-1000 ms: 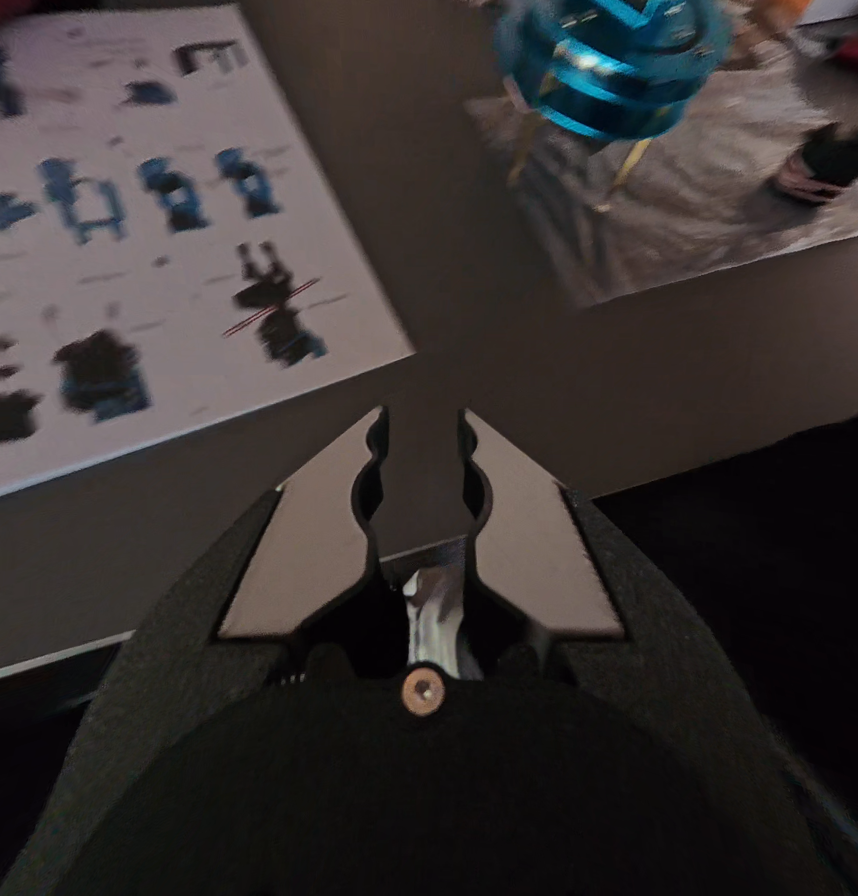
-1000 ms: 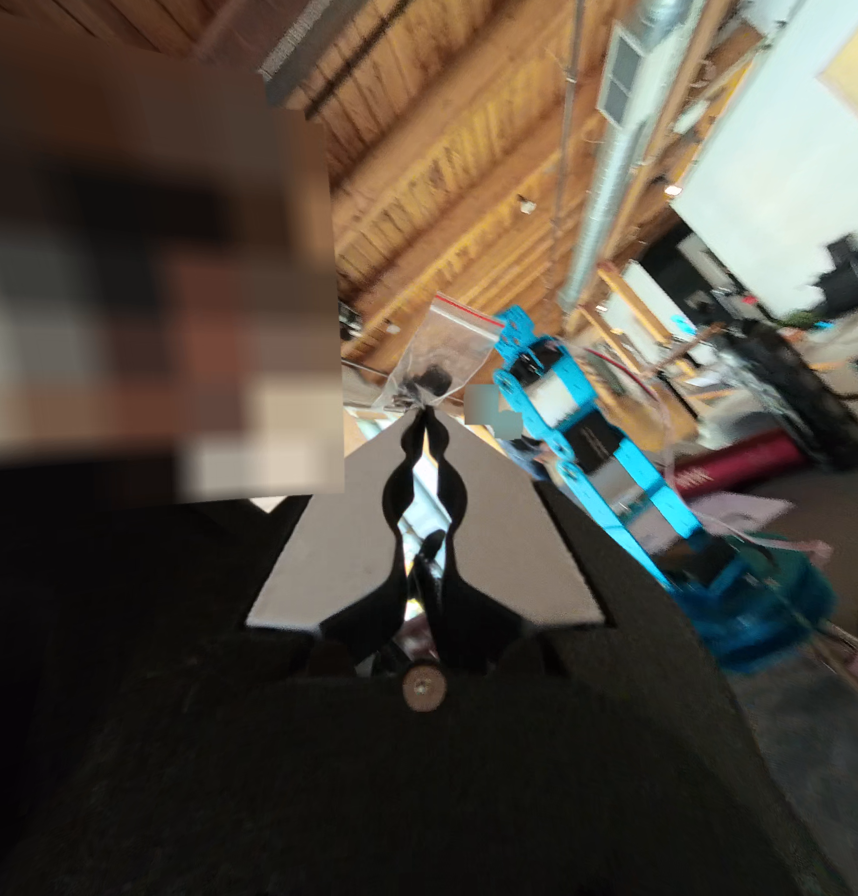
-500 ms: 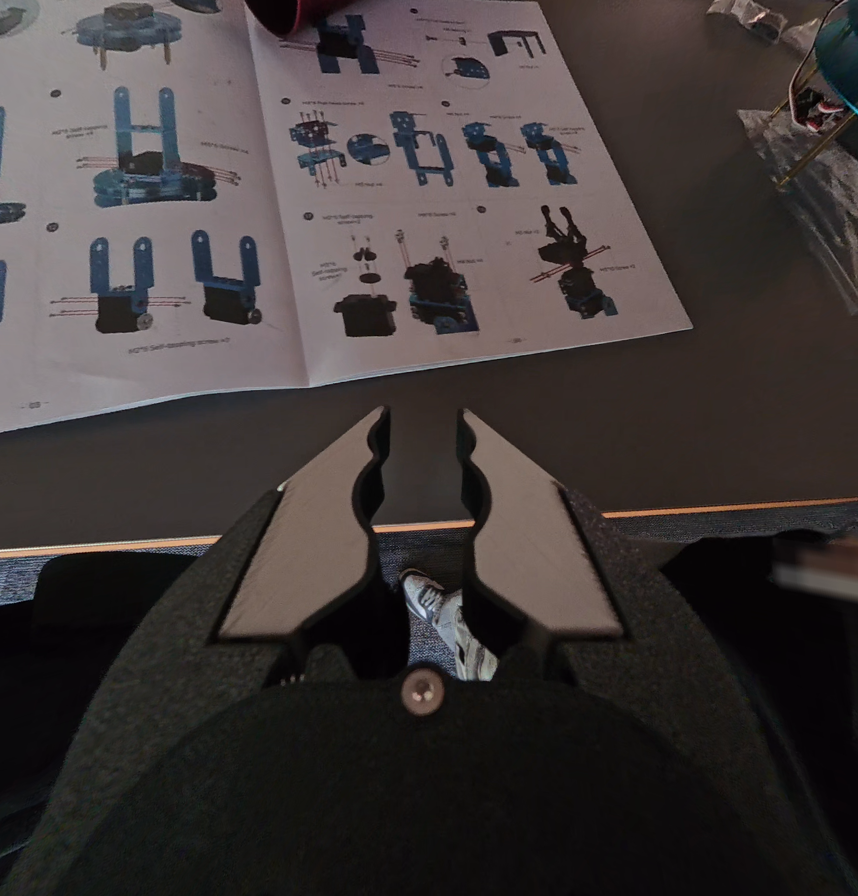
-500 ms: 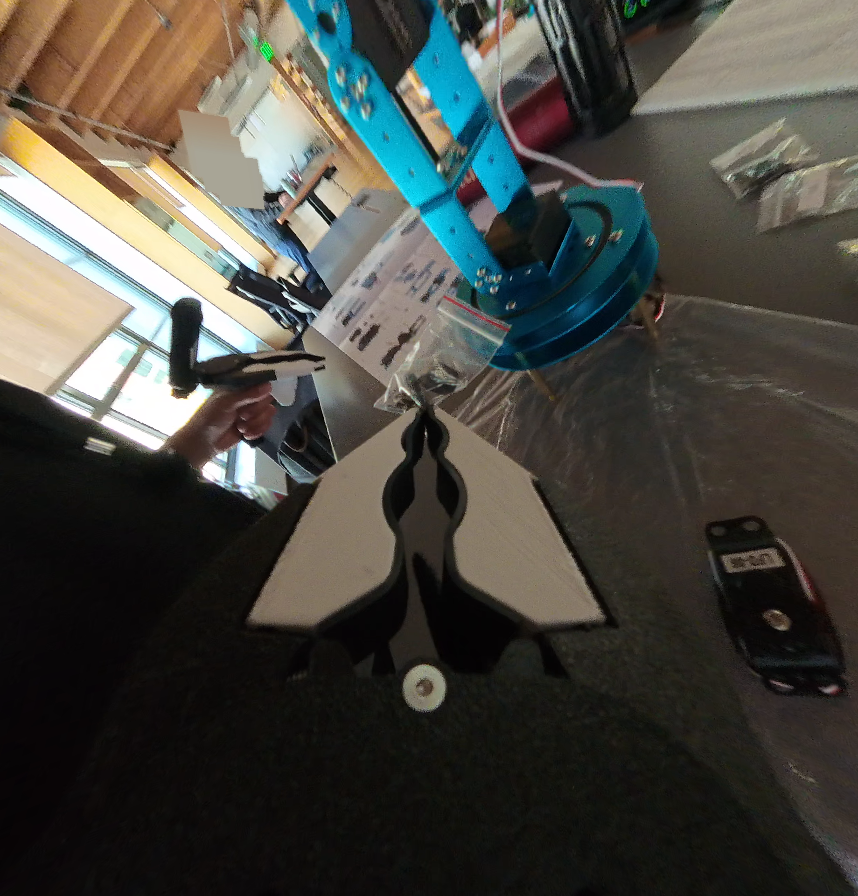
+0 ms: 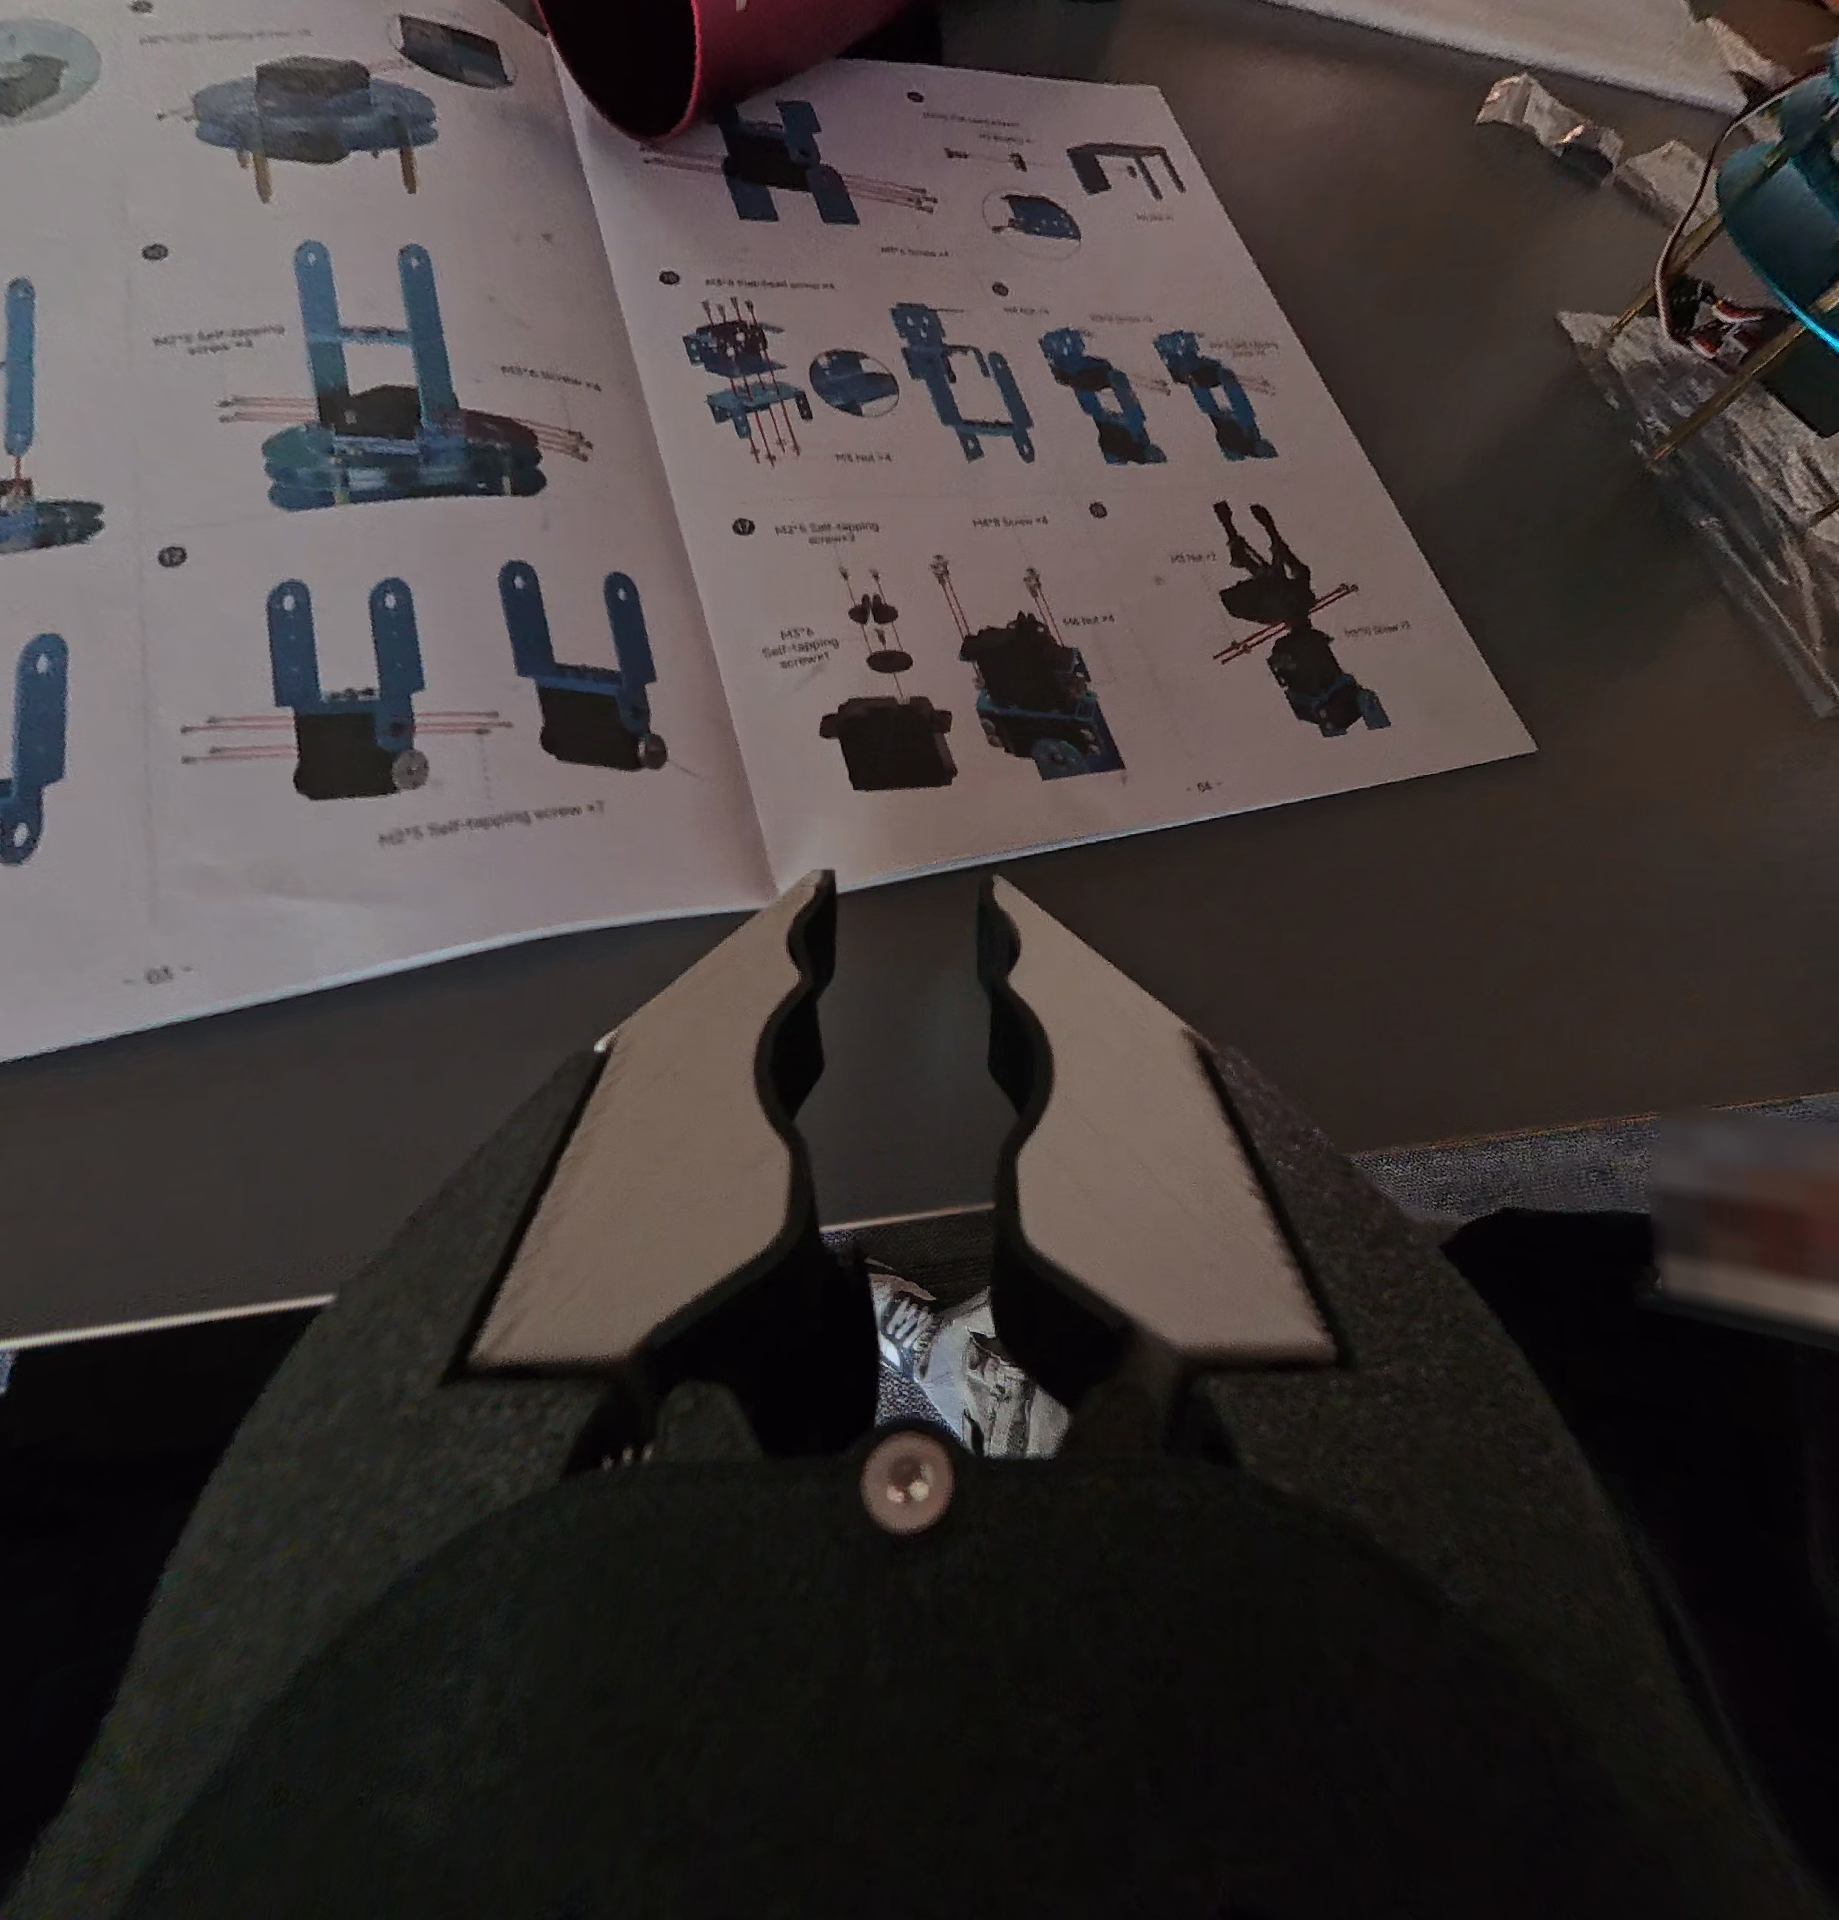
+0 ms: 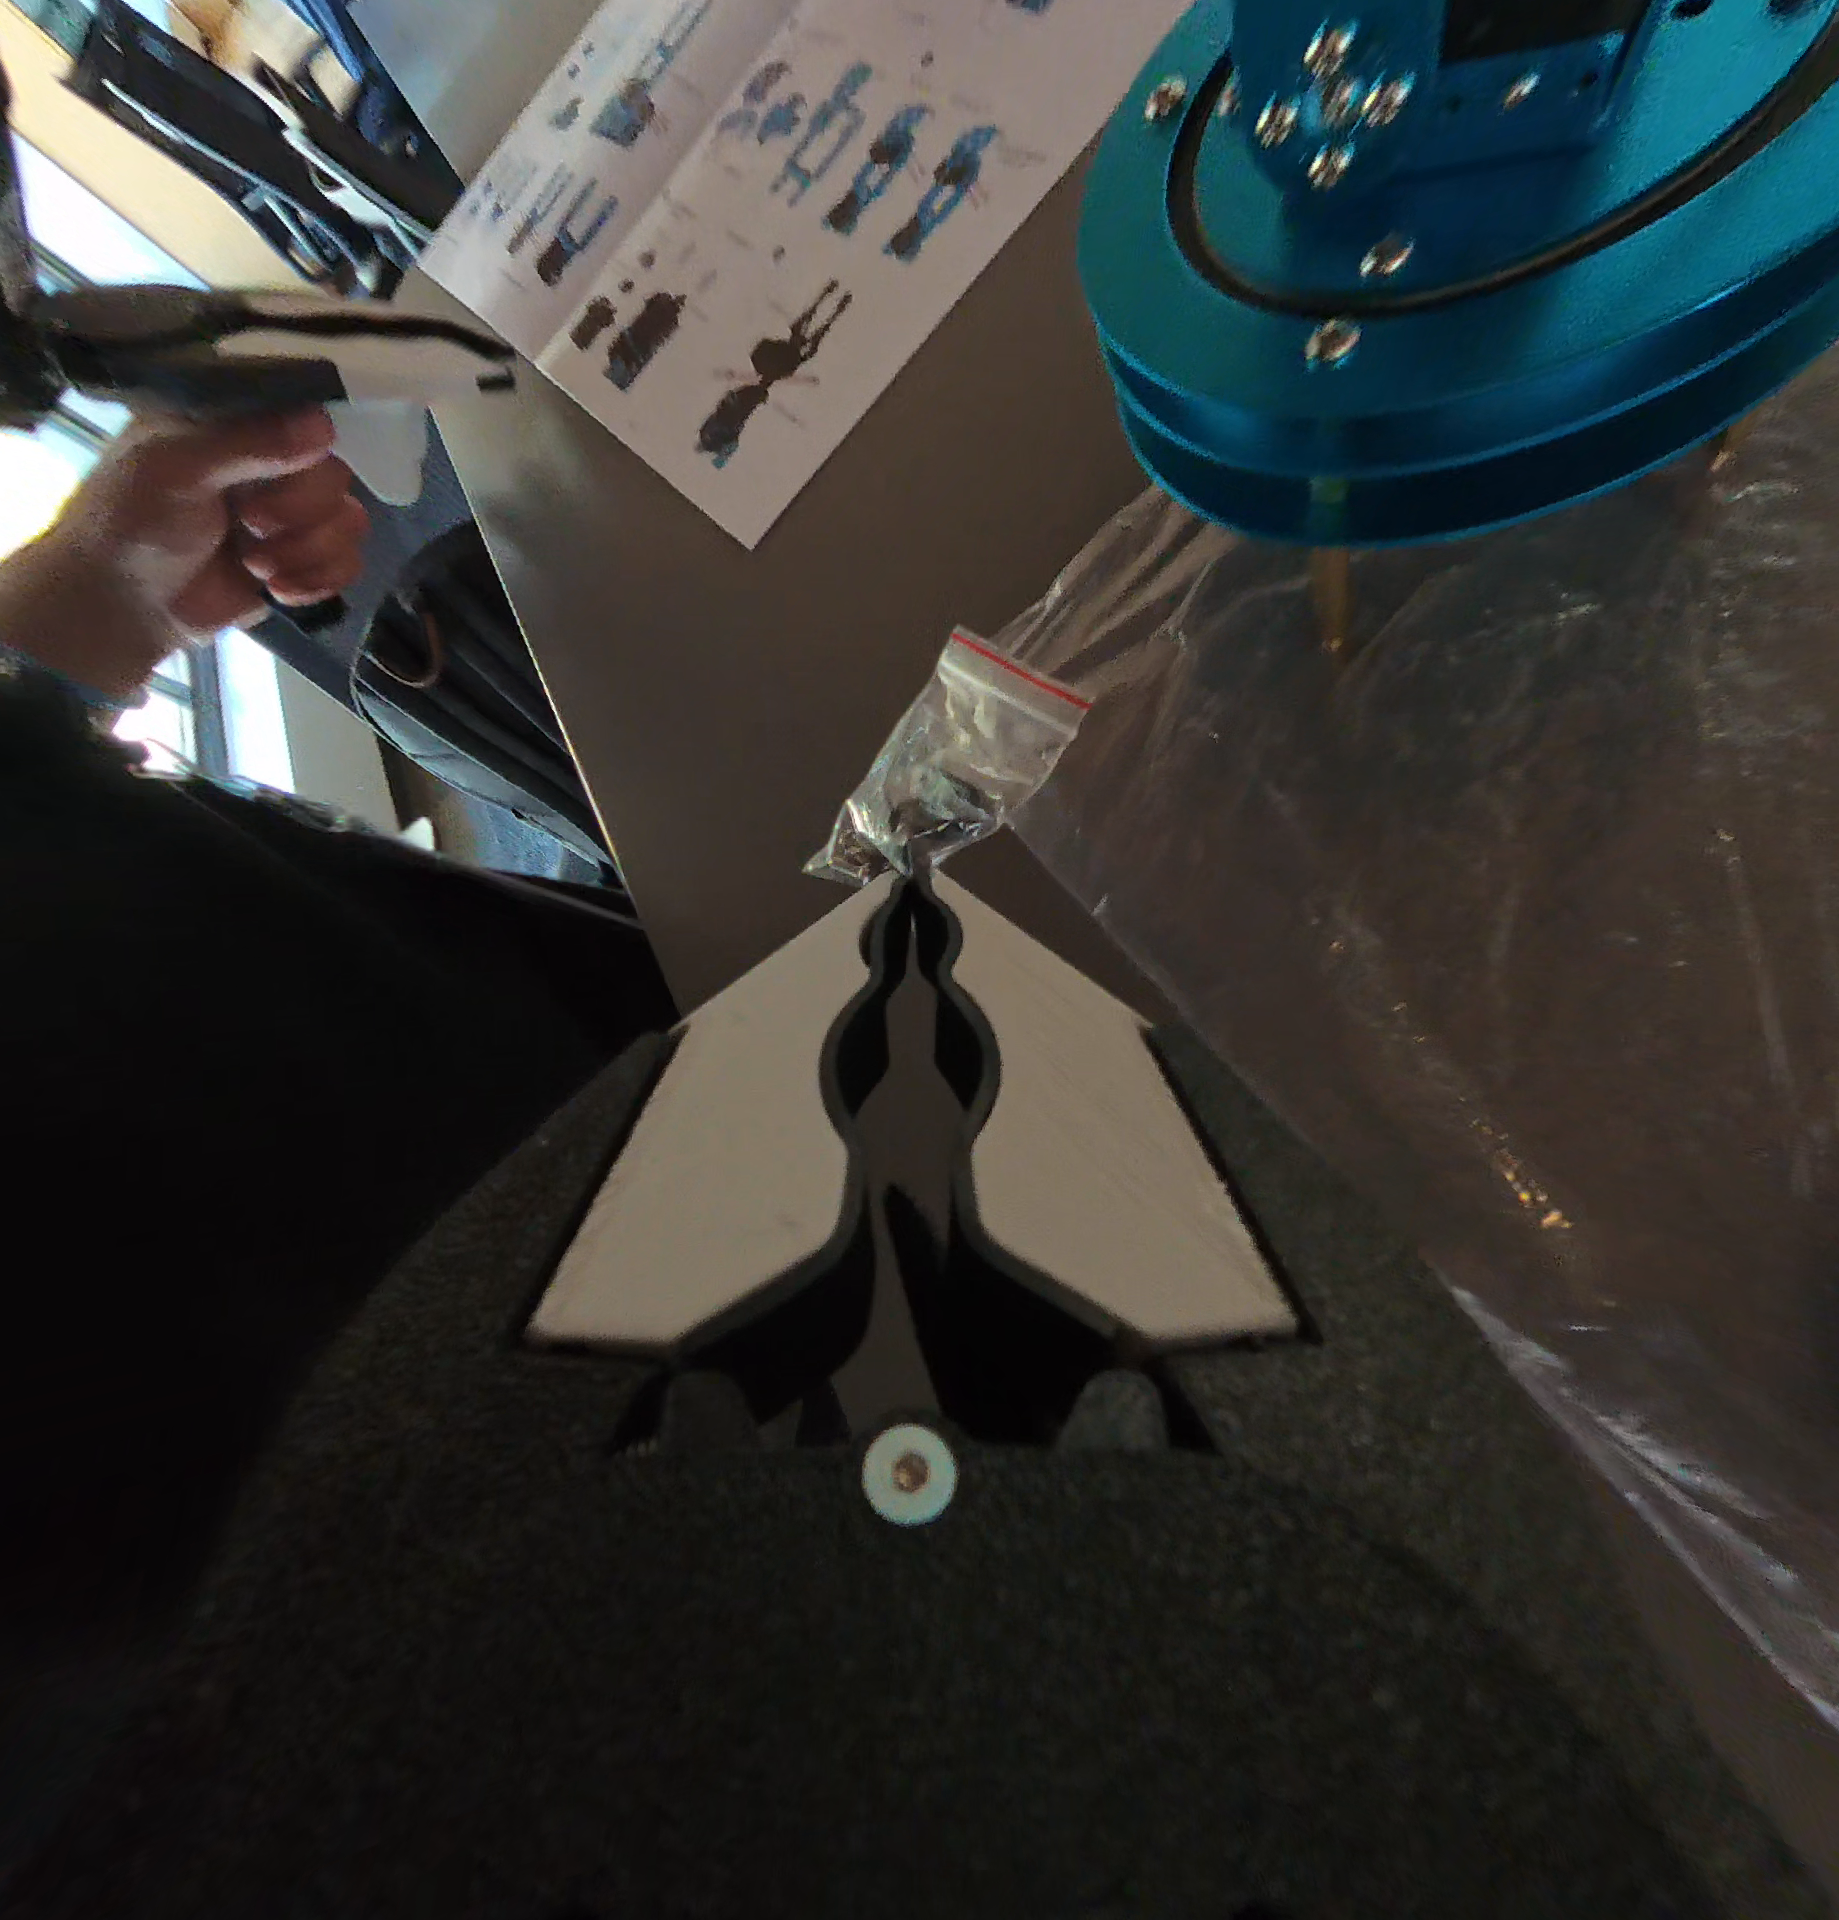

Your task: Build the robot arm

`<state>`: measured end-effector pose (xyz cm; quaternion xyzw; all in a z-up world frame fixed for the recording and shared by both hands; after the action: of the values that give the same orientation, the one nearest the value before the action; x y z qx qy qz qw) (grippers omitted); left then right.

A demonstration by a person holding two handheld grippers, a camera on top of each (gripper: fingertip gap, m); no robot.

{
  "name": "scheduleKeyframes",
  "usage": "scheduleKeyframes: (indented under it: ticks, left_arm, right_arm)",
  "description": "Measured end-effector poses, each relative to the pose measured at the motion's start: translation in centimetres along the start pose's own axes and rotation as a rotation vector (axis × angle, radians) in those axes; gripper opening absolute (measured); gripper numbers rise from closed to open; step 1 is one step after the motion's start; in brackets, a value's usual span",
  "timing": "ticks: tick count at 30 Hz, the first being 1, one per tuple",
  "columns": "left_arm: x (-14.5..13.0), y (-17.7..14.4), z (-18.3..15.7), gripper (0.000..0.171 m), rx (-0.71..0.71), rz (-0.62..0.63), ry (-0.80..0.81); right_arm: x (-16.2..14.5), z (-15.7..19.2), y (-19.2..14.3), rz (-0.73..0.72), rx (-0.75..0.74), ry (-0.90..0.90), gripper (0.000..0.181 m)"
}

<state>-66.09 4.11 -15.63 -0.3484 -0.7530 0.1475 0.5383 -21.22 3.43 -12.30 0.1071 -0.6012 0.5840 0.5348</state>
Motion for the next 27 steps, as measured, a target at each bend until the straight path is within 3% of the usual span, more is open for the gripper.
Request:
scheduleKeyframes:
  ticks: [12, 27]
  left_arm:
    - [0.9, 0.8, -0.6, 0.026, -0.044, 0.012, 0.042]
    - [0.5, 1.2, -2.3, 0.026, -0.046, 0.033, 0.054]
  right_arm:
    - [-0.6, 0.2, 0.8, 0.056, -0.085, -0.011, 0.000]
    - [-1.5, -0.6, 0.0, 0.066, -0.086, -0.010, 0.000]
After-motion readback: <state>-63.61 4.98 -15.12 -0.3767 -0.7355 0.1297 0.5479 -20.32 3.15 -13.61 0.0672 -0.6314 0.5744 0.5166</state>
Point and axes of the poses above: each gripper's, where its closed fingertips meet, y out along the fingers, x out of its top, z = x × y across the jaws, the point moved 8 cm from there along -y, back along the fingers, and after that the axes turned 15 degrees about -y, right-handed, at the moved point
